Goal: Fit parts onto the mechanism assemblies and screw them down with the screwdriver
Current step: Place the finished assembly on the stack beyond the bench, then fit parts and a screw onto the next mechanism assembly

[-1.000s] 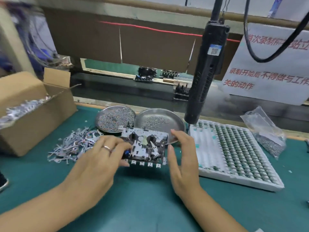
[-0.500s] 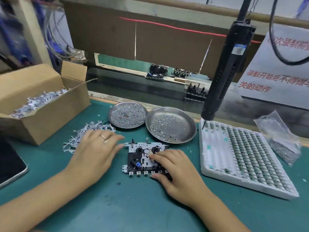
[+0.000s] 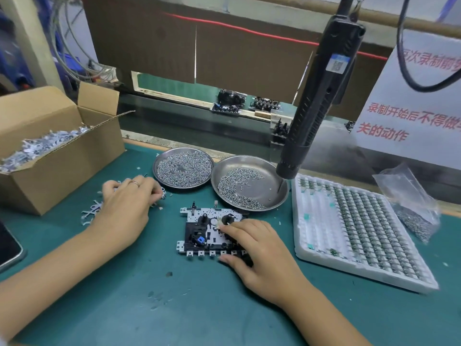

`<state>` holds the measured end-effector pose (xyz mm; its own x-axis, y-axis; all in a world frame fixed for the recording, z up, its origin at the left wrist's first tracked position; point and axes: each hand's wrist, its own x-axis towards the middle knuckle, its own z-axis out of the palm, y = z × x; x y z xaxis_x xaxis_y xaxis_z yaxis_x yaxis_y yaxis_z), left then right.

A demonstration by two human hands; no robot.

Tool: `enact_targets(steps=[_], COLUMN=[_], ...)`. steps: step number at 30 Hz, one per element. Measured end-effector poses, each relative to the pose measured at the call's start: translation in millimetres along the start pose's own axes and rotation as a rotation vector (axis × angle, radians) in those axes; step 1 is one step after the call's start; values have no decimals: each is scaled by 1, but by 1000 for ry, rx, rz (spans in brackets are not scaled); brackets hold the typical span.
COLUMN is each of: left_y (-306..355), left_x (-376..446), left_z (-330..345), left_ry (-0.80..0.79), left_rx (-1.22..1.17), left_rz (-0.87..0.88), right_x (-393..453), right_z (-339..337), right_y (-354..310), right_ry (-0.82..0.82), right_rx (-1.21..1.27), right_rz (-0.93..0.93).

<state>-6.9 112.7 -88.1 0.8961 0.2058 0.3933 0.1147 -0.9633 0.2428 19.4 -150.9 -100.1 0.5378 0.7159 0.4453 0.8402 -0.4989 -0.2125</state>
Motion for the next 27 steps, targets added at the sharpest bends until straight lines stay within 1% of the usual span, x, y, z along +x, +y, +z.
enact_targets(steps=[4,6,7,9,11,13,15,20,22,25,27], left_y=[14,24,32,47,57,61,63,68,69,66,62], left_x=[3,3,1,-4,-8,-8,-9,-19,-21,-22,-21], left_z=[-10,-14,-15,-14,-8,1,8,14,13,13,11], left_ry=[178,223,260,325,341,335,318,200,129,42,4], left_rx=[-383,-505,-489,-347,-252,-219,-210,-304,-387,-563,-595], left_rz=[-36,14,92,301,463,555,606,625,619,535,491], right_x=[1,1,1,2,5,8,10,14,13,12,12], right_z=[-1,-1,0,0,2,3,5,12,14,14,12], right_y=[0,-1,-4,-9,-14,-17,-19,-20,-21,-19,-19], right_ry=[42,116,183,340,434,435,408,471,502,545,553], right_rx=[3,63,138,358,499,532,555,578,580,643,671], right_rz=[-23,-25,-7,74,148,178,176,192,212,276,323])
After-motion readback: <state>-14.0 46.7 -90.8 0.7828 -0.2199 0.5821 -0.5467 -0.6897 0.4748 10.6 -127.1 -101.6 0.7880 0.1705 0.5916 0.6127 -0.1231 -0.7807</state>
